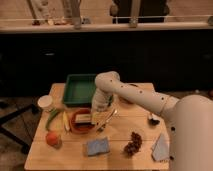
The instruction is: Wipe red bowl with eraser
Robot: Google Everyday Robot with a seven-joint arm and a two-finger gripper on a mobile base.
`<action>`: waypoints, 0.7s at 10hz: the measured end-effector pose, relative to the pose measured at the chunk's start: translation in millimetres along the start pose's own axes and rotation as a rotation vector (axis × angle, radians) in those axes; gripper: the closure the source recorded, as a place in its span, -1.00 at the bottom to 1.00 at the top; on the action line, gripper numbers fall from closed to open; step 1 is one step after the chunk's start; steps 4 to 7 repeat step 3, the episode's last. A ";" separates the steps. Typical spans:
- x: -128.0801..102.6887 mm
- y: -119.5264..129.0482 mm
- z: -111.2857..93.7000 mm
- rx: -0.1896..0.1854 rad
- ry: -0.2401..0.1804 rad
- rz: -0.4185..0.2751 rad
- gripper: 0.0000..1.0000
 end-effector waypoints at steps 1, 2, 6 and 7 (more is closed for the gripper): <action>3.5 -1.8 -0.4 -0.002 0.002 0.009 1.00; 7.5 -5.1 -1.2 -0.002 0.003 0.021 1.00; 10.0 -9.3 -1.5 -0.006 0.006 0.029 1.00; 10.0 -9.3 -1.5 -0.006 0.006 0.029 1.00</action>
